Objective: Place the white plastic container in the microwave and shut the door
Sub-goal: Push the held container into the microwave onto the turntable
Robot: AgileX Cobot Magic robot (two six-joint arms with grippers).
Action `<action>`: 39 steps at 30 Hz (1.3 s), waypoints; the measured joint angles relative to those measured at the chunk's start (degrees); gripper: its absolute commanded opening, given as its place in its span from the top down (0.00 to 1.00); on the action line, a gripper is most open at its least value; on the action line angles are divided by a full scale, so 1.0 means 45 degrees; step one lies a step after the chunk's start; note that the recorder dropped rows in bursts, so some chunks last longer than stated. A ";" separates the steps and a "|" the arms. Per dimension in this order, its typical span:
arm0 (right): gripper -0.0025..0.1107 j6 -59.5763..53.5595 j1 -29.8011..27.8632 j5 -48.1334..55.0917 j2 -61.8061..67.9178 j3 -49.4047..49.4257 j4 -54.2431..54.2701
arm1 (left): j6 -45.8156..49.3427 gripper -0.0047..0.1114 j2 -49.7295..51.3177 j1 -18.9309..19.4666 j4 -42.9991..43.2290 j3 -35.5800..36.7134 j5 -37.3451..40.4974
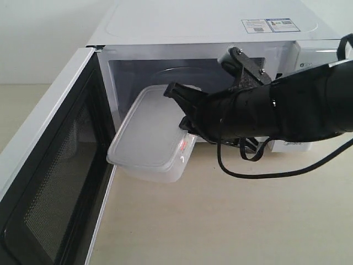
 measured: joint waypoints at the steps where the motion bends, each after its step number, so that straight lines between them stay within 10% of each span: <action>1: 0.98 0.0000 0.0000 -0.0044 -0.0135 0.0073 0.0000 | 0.0000 0.93 0.0000 0.0000 0.0000 0.0000 0.0000; 13: 0.98 -0.0243 0.0026 -0.0510 -0.2839 0.2303 0.0071 | 0.0000 0.93 0.0000 0.0000 0.0000 0.0000 0.0000; 25: 0.98 0.9310 0.3852 -0.4968 -0.2847 0.2847 -0.5936 | 0.0000 0.93 0.0000 0.0000 0.0000 0.0000 0.0000; 39: 0.98 1.3268 0.4020 -0.7143 -0.2603 0.4063 -0.7457 | 0.0000 0.93 0.0000 0.0000 0.0000 0.0000 0.0000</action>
